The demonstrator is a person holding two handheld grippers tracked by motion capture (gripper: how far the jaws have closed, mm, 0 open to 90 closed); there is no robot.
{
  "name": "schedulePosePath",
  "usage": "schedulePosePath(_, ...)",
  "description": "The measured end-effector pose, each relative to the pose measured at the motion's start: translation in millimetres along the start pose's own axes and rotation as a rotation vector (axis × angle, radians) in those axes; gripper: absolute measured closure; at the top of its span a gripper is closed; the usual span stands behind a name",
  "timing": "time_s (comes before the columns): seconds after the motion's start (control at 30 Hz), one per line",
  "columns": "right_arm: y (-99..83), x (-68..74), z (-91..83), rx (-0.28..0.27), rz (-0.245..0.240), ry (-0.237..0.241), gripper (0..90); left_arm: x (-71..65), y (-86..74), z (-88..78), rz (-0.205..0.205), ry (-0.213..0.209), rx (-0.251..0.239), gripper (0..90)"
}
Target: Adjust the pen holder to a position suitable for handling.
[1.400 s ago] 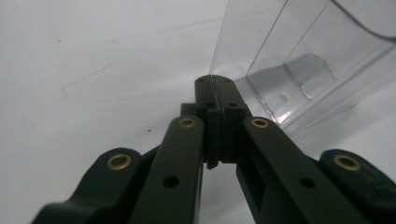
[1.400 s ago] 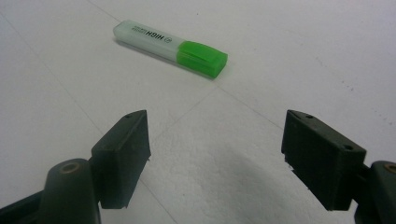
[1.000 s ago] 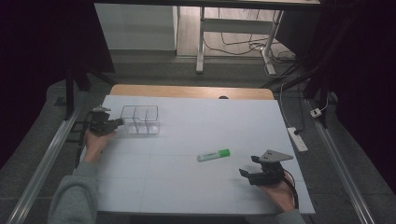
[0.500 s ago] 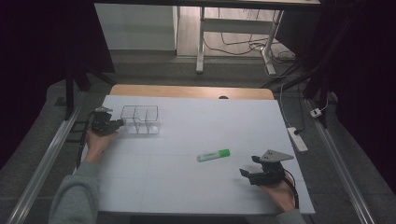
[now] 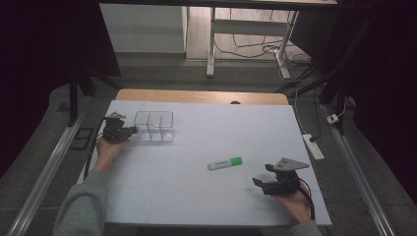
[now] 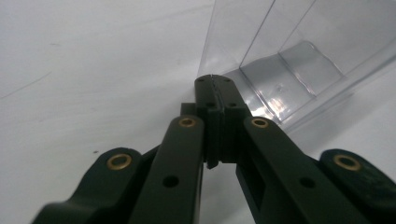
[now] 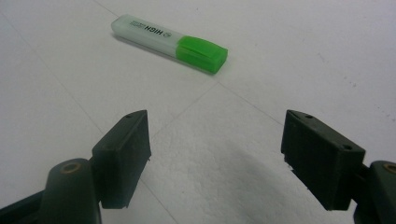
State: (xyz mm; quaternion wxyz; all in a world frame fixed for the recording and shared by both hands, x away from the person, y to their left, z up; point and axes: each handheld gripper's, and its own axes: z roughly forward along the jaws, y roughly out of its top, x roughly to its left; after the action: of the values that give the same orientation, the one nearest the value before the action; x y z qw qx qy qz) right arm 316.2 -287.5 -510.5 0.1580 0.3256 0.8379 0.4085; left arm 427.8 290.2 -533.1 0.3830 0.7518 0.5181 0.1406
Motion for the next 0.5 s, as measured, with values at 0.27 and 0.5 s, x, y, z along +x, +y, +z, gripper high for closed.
schedulePosePath(0.27,-0.3,-0.3,-0.2,0.005,0.002,-0.003,23.1,-9.9,3.3,6.2,0.018,-0.024,0.006,89.2)
schedulePosePath(0.5,-0.3,0.1,-0.1,0.004,0.001,-0.001,23.1,-17.1,4.2,12.1,0.033,-0.035,0.019,89.2)
